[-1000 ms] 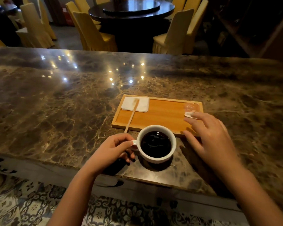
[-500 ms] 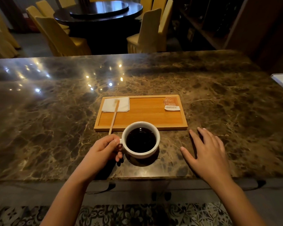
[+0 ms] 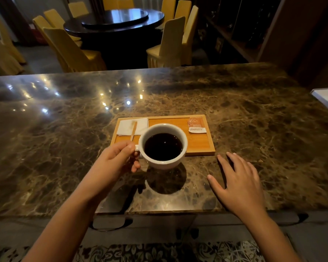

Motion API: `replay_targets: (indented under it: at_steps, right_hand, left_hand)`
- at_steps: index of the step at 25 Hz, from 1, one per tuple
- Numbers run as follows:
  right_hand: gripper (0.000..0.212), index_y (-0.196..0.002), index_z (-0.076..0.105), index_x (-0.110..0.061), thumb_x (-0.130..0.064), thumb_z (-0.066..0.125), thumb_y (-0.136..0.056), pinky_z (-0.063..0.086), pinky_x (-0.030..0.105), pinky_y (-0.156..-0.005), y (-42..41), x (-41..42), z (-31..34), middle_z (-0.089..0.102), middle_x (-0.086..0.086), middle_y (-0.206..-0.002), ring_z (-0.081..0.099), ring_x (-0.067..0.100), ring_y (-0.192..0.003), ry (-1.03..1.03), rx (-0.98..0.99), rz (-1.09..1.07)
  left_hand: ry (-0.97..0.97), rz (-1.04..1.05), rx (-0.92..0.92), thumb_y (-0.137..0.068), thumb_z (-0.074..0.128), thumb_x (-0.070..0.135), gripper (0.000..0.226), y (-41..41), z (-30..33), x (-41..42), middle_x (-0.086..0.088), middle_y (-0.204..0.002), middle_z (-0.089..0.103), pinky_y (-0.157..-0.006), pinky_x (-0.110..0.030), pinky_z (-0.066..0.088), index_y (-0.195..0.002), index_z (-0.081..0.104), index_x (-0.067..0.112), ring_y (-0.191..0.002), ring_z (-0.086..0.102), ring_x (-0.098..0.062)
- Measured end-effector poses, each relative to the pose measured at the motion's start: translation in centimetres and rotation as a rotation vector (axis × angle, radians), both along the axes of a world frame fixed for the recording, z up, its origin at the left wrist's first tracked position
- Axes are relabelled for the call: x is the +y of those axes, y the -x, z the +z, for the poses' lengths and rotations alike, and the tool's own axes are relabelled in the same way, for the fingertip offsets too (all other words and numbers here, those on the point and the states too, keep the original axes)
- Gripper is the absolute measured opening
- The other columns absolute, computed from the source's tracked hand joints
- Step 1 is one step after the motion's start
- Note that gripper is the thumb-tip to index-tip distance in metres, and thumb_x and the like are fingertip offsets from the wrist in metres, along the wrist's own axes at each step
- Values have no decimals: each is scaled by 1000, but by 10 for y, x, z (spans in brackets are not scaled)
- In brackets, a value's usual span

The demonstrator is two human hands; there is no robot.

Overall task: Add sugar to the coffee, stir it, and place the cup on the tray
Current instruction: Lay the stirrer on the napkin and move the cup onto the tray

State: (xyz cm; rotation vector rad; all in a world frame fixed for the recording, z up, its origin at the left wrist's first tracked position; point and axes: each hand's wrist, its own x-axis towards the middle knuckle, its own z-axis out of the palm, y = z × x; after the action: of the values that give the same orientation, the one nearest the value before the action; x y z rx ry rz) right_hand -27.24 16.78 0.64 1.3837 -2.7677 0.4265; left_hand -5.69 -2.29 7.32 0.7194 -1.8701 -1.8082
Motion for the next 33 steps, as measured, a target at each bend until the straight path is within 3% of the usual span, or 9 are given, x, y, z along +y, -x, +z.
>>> replay_targets:
  at_steps: [3, 5, 13, 17, 21, 25, 30, 33]
  right_hand:
    - [60, -132, 43, -17, -50, 52, -82, 22, 48, -110, 1, 1, -1, 43, 12, -142, 31, 25, -135, 3, 2, -4]
    - [60, -132, 44, -17, -49, 54, -82, 22, 48, -110, 0, 0, -2, 43, 12, -142, 32, 26, -134, 9, -3, -8]
    - [58, -130, 46, -18, -52, 50, -83, 26, 50, -108, 0, 0, 0, 46, 11, -140, 36, 26, -133, 4, 12, -13]
    - [61, -129, 49, -18, -54, 44, -79, 26, 49, -108, 1, 0, -1, 48, 11, -138, 38, 26, -132, 11, 12, -19]
    - [62, -128, 49, -18, -54, 44, -78, 27, 49, -107, 1, 0, -1, 49, 11, -138, 39, 27, -131, 6, 19, -22]
    - [62, -129, 48, -18, -55, 43, -79, 26, 49, -108, 1, 0, -3, 48, 11, -139, 37, 26, -132, -6, 15, -21]
    - [63, -130, 48, -18, -55, 43, -79, 26, 49, -108, 2, 0, -2, 47, 11, -139, 37, 26, -132, -10, 16, -23]
    - [62, -129, 48, -18, -54, 43, -79, 25, 48, -108, 1, 0, -2, 48, 11, -139, 37, 26, -132, -8, 18, -25]
  left_hand:
    - [-30, -44, 46, -92, 42, 24, 28, 17, 15, -17, 6, -65, 60, -55, -16, 48, -78, 64, 13, -58, 54, -6]
    - [-28, -56, 47, -95, 38, 18, 36, 29, 21, -29, 8, -64, 60, -54, -15, 47, -70, 64, 21, -57, 54, -5]
    - [-11, -161, -74, -95, 40, 17, 24, 61, 14, -75, 7, -66, 62, -59, -16, 50, -83, 58, 7, -58, 55, -7]
    - [-53, -167, -93, -96, 36, 15, 26, 73, 3, -84, 3, -67, 58, -67, -24, 48, -83, 56, 6, -59, 52, -10]
    - [-100, -167, -82, -97, 34, 13, 27, 79, -1, -92, -4, -68, 54, -61, -21, 51, -80, 55, 6, -57, 53, -10]
    - [-95, -208, -113, -97, 35, 17, 24, 81, -8, -100, -8, -63, 52, -65, -41, 53, -89, 54, 5, -63, 51, -24]
    - [-148, -206, -120, -97, 35, 17, 29, 82, -16, -102, -7, -60, 51, -60, -37, 48, -77, 55, 8, -62, 46, -25]
    - [-97, -201, -186, -95, 39, 18, 26, 81, -16, -107, -3, -58, 56, -58, -35, 51, -85, 58, 4, -61, 49, -25]
